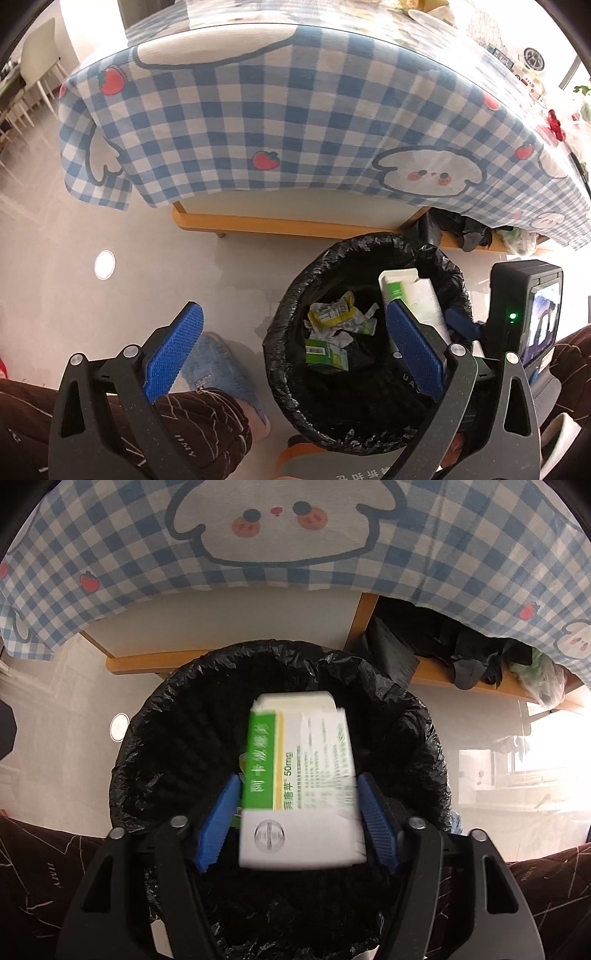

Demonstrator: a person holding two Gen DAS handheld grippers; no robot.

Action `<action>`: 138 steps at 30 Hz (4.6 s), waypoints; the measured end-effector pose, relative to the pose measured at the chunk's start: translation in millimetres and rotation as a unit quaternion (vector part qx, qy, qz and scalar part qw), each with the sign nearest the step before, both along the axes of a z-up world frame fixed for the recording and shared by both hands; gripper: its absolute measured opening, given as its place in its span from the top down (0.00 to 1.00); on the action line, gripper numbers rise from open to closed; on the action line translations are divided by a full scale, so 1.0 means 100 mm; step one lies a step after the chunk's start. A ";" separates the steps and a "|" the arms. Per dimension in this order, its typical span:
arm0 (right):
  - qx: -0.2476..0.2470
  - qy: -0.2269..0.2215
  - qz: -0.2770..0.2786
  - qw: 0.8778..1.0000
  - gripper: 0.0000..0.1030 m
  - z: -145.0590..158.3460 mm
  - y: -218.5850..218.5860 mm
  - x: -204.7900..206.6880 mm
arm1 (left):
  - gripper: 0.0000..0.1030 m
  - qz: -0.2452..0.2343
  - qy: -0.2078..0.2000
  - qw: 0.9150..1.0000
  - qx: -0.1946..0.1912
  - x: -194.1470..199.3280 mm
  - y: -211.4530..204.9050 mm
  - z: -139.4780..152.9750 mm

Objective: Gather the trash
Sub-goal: 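Lower the Bayer box into the bin and open the right tool, then move both open tools back over the table toward the remaining trash, then grasp the clear plastic case with the left tool while the right tool grasps the red mesh net, then carry the clear case and red net over the trash bin with both tools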

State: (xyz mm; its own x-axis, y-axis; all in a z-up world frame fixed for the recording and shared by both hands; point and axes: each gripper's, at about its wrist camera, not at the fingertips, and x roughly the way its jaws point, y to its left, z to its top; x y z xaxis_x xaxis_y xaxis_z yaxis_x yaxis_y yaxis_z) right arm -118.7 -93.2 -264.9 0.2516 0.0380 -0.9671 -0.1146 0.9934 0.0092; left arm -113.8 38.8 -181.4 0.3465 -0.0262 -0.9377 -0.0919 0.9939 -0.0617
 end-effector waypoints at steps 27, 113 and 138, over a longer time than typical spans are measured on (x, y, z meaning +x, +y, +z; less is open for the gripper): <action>-0.019 -0.033 -0.080 0.996 0.08 0.81 -0.90 0.25 | 0.06 -0.016 -0.008 1.000 0.017 0.14 -0.10 0.16; -0.001 -0.150 -0.198 0.969 0.82 1.90 -2.84 2.37 | 0.76 -0.087 -0.083 0.992 0.021 2.33 -1.46 1.19; 0.007 -0.180 -0.139 0.974 0.82 2.16 -2.25 1.66 | 0.76 -0.075 -0.110 0.991 -0.022 1.51 -1.11 1.43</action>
